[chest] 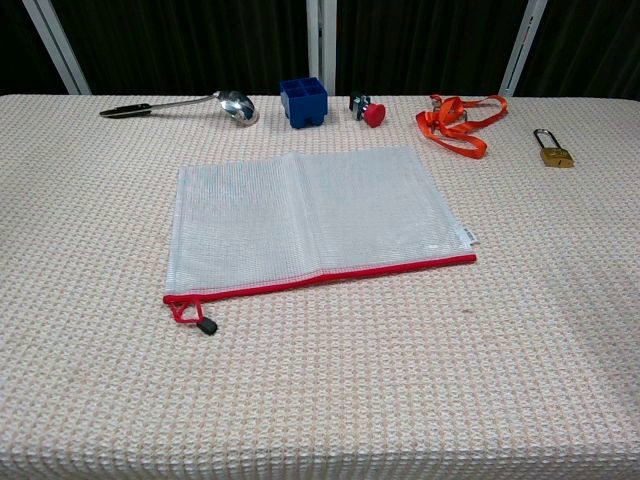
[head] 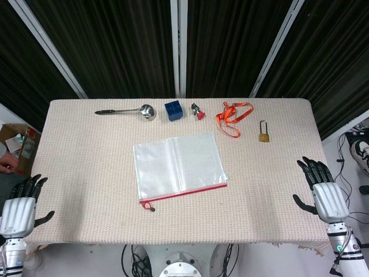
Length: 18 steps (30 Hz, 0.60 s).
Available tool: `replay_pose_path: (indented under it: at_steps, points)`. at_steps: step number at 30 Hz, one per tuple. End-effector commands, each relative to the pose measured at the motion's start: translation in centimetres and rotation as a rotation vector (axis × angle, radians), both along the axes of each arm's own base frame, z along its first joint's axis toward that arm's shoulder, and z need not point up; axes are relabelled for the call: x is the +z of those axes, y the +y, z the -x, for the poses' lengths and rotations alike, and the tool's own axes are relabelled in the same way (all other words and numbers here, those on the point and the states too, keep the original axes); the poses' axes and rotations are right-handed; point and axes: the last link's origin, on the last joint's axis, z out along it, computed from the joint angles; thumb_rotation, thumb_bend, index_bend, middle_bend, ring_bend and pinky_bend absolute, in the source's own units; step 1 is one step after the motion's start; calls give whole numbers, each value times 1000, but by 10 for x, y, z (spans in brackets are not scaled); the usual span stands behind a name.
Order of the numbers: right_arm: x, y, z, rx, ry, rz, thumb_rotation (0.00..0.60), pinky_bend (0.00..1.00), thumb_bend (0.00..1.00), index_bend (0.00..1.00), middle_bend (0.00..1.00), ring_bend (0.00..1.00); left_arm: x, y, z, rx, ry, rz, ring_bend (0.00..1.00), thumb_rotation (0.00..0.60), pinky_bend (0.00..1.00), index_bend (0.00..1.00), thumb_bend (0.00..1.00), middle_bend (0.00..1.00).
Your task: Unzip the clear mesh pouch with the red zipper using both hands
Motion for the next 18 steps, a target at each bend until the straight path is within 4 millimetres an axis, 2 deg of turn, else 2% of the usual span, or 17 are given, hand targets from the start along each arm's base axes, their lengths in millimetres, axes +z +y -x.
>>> replay_pose_path:
  at_steps: [1,4,7,10,14,16,18]
  points:
    - [-1,-3,-5,29,-2,1,600,0,176,0,30,0,-2,1,0,7,-7,6,98,600,161,160,85,121]
    - [-5,-8,-17,89,-11,-29,600,0,176,0,57,0,-3,2,0,12,-14,11,98,600,161,159,85,122]
    - [-17,-22,-44,202,5,-104,600,0,176,4,73,0,-3,2,-1,12,-15,12,98,600,161,159,85,122]
    - [-40,-38,-84,356,33,-218,600,0,176,28,86,0,-4,1,-3,12,-22,14,98,600,161,159,85,121]
    - [-84,-58,-145,550,117,-404,600,0,176,66,94,0,-4,-1,-3,21,-25,19,98,600,161,159,83,121]
    - [-100,-66,-165,597,154,-462,600,0,176,94,95,0,-3,-2,-1,32,-27,18,98,600,161,159,80,122]
    - [-124,-77,-193,664,210,-524,600,0,176,114,95,0,-1,-4,1,48,-33,11,99,600,161,159,79,122]
